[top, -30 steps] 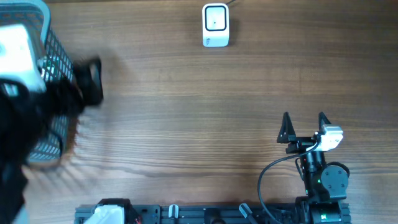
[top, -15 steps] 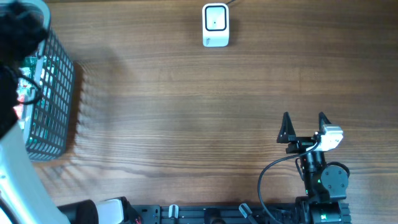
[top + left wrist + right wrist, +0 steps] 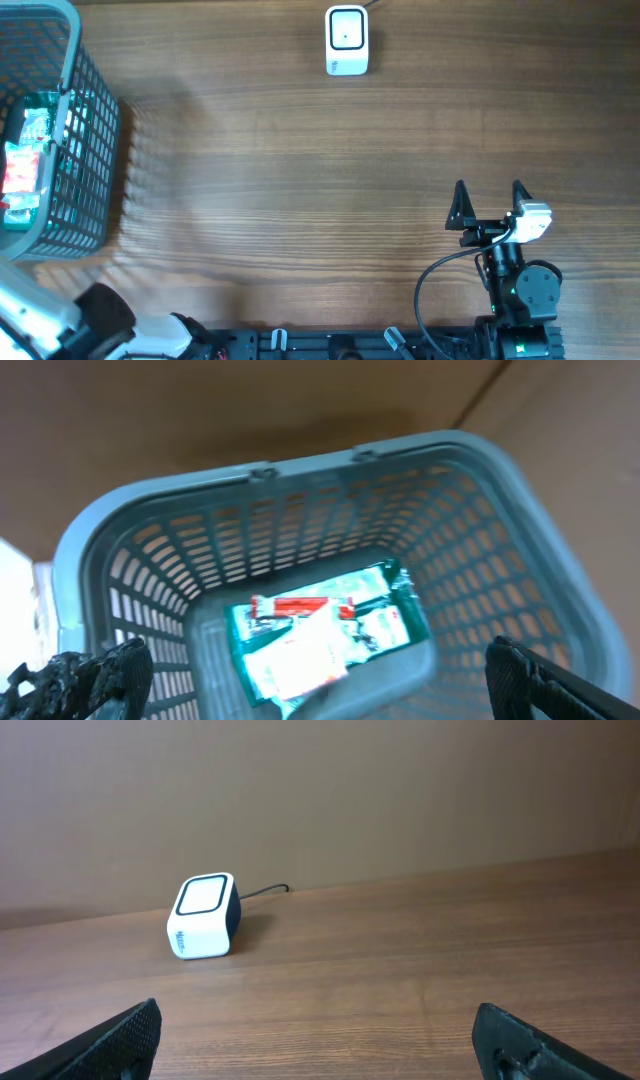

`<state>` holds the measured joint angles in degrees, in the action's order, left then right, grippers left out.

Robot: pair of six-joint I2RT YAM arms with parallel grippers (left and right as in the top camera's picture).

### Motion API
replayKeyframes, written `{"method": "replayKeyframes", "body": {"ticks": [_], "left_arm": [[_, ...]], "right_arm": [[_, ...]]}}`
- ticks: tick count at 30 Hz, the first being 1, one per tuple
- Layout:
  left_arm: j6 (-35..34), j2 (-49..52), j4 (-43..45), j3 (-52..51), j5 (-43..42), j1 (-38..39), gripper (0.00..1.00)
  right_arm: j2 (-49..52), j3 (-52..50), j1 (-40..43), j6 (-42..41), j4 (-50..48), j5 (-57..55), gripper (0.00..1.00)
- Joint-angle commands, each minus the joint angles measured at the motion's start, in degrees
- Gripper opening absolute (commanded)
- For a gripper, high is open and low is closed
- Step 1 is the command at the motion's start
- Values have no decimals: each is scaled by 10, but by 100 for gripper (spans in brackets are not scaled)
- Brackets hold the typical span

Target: Scan the item barcode

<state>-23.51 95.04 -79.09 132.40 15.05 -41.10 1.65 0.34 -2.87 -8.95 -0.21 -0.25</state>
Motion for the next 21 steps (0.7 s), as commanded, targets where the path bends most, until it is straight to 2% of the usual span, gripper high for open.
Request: {"method": "replayKeyframes", "body": {"ticks": [1,8,13,21], "left_arm": [[-7,43,0,9,-21,-40,100],[56,105,-2,8,-68,-50,100],[112,144,-14,6,-132,-49,100],[153,204,-100,2,-181,-47,100]], "right_arm": [[0,0,3,4,-2,-6,100],[0,0,3,4,-2,-6,100],[0,0,3,4,-2,-6,100],[0,0,3,4,-2,-6,99]]}}
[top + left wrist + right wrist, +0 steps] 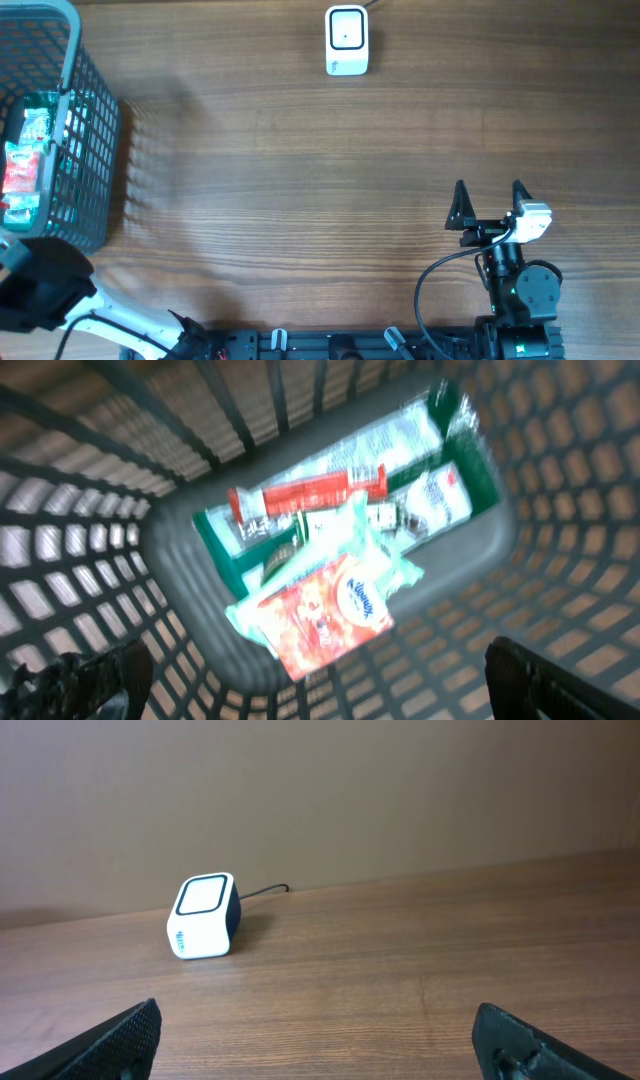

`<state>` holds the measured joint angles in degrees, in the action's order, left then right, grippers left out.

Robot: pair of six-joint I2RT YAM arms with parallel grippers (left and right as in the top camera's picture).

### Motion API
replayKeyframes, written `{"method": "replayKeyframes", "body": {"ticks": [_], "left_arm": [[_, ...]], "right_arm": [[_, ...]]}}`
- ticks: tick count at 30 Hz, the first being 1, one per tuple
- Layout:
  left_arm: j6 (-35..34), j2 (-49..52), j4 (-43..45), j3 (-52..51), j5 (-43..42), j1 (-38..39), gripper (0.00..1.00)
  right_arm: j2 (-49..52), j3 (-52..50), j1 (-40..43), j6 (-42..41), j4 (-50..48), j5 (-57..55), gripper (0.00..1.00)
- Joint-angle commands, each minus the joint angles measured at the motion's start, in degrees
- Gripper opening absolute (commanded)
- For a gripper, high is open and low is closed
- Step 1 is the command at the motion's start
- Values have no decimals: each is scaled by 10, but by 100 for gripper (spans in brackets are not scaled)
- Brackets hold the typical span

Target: Scan the item barcode

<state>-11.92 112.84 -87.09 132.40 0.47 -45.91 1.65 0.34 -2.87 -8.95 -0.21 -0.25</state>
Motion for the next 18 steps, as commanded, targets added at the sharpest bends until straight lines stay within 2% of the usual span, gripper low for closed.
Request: {"method": "replayKeyframes", "body": {"ticks": [1,12,18], "left_arm": [[43,33,-27,-12,-35,4,100],[83,35,0,-151,-34,25,100],[87,35,7,-164,11,32,100]], "right_arm": [[0,0,3,4,-2,-6,100],[0,0,3,4,-2,-6,100],[0,0,3,4,-2,-6,100]]}}
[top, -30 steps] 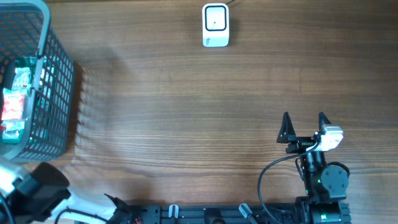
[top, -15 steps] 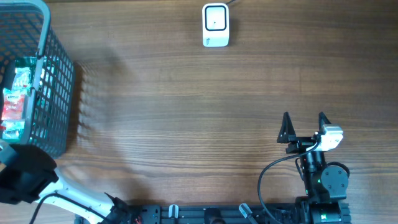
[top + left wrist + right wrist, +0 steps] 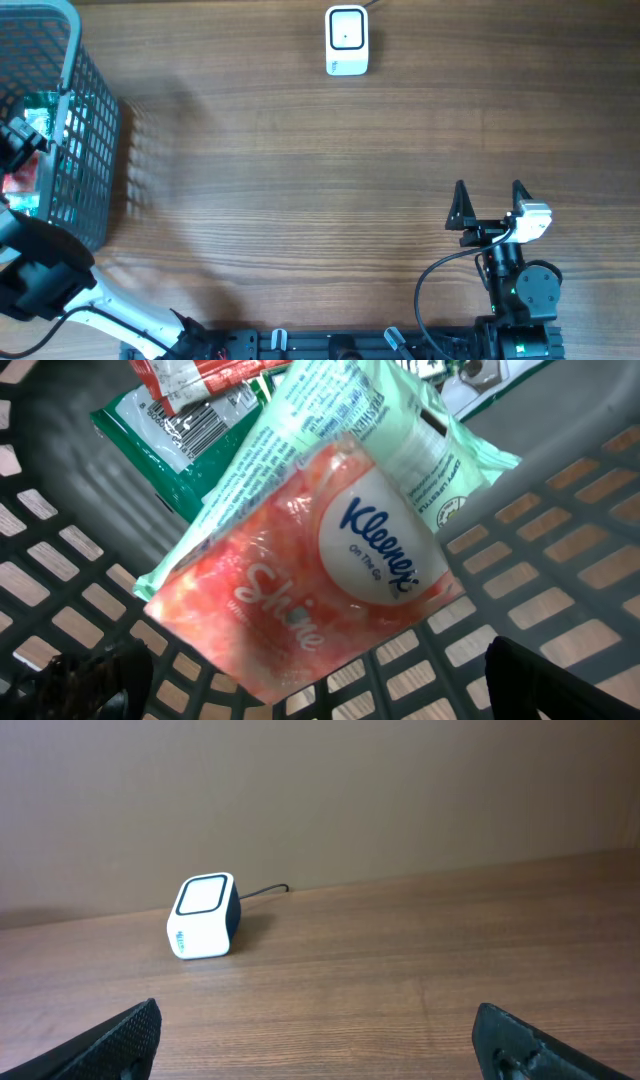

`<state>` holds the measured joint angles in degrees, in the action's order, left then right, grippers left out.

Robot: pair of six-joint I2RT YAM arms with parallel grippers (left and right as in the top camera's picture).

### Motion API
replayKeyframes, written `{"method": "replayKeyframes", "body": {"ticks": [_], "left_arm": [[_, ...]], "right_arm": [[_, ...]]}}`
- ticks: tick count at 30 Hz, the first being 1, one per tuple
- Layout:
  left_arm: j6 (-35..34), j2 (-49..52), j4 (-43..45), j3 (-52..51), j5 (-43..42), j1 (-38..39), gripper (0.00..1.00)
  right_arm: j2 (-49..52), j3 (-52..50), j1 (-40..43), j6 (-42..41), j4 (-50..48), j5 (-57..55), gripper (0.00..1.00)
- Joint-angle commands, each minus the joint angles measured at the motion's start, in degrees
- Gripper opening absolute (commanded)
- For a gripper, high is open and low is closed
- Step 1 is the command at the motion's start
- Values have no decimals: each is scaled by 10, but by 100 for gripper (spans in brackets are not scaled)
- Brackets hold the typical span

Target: Scan the item barcode

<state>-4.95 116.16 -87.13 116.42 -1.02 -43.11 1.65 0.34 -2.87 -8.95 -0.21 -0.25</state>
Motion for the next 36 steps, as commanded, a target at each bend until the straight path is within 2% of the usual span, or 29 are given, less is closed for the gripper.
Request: {"method": "replayKeyframes", "body": {"ticks": [1,5,7,13,23,36], "left_arm": [[18,2,8,-4,26,4,100],[35,2,16,-4,29,4,100],[35,2,25,-4,67,4,100],[46,9,34,-4,69,5,100],[89,13,86,-79,69,9,100],[84,13,101,-86,69,9,100]], "right_arm": [[0,0,3,4,-2,-6,100],[0,0,3,4,-2,-6,100],[0,0,3,4,-2,-6,100],[0,0,3,4,-2,-6,100],[0,0,3,4,-2,-6,100],[0,0,3,4,-2,-6,100]]}}
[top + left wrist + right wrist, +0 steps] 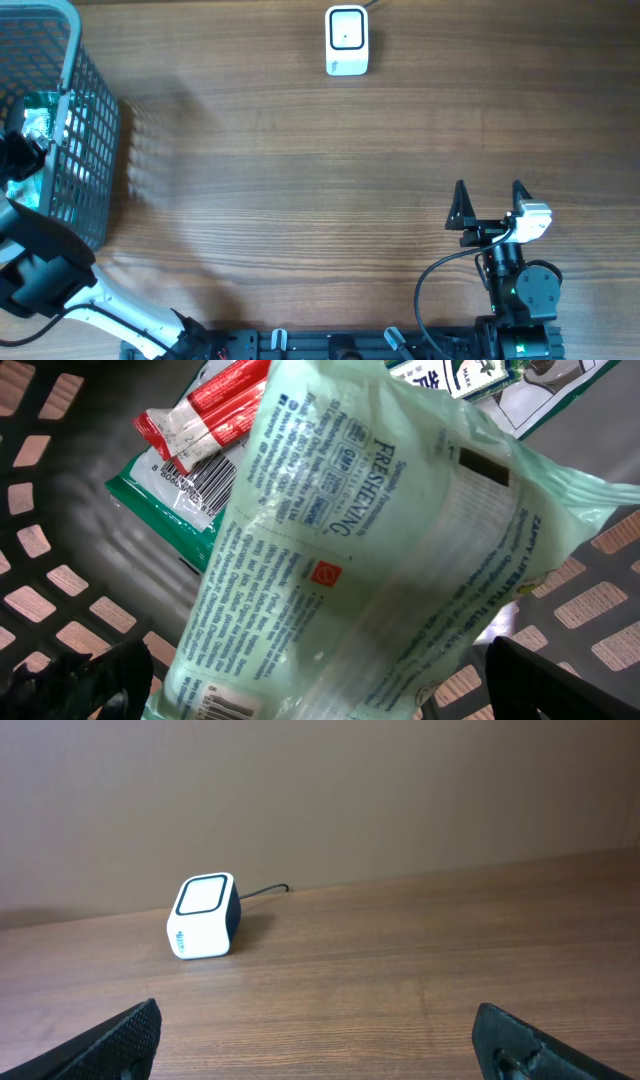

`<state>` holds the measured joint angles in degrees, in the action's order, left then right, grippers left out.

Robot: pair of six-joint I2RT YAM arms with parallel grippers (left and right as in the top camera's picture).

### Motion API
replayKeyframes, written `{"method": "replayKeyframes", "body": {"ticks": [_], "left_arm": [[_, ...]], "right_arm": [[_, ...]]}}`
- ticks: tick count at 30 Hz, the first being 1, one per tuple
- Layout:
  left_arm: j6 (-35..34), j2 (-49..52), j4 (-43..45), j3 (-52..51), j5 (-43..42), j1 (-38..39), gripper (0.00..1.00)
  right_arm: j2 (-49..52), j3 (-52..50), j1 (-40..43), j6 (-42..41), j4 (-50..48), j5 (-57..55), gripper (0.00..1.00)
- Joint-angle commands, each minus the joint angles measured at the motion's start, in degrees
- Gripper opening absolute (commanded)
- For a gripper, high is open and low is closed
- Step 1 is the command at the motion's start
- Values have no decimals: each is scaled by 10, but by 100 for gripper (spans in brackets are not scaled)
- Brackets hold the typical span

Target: Scan the item barcode

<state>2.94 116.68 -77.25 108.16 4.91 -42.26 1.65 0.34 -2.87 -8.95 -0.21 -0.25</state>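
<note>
A pale green wipes pack, printed with small text and a barcode at its lower left, fills the left wrist view inside the grey basket. My left gripper is open deep in the basket, one finger on each side of the pack; contact cannot be told. Beneath it lie a red-and-white packet and a dark green packet. The white scanner stands at the far edge of the table. My right gripper is open over bare wood, facing the scanner.
The basket's lattice walls close in around my left gripper on all sides. A thin cable runs from behind the scanner. Wooden tabletop stretches between the basket and my right arm.
My left gripper has gone lower and closer to the packs. The orange Kleenex face no longer shows; the pale green printed side now fills the view. The right arm is unchanged.
My left gripper was open above the basket's rim, looking down at the packs. Then it was inside the basket, then close over the orange Kleenex pack, and now straddles the pale green pack. The right gripper stayed open and still.
</note>
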Motion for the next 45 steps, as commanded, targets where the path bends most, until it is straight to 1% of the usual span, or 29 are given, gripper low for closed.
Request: {"method": "replayKeyframes", "body": {"ticks": [1,10,19,21,25,28,33,39,42,45], "left_arm": [[2,8,2,-3,10,0,100],[-4,8,13,-15,10,0,100],[-4,8,90,-123,10,-2,100],[-4,8,96,-127,10,-4,95],[-3,7,106,-125,10,-4,70],[-3,7,105,-108,10,-5,57],[-3,-12,97,-53,10,-5,49],[-11,-76,98,29,9,-4,49],[-55,-120,99,82,3,-3,49],[-99,-162,101,124,-39,-2,48]], "right_arm": [[0,0,3,4,-2,-6,100],[0,0,3,4,-2,-6,100],[0,0,3,4,-2,-6,100],[0,0,3,4,-2,-6,100],[0,0,3,4,-2,-6,100],[0,0,3,4,-2,-6,100],[0,0,3,4,-2,-6,100],[0,0,3,4,-2,-6,100],[0,0,3,4,-2,-6,100],[0,0,3,4,-2,-6,100]]}}
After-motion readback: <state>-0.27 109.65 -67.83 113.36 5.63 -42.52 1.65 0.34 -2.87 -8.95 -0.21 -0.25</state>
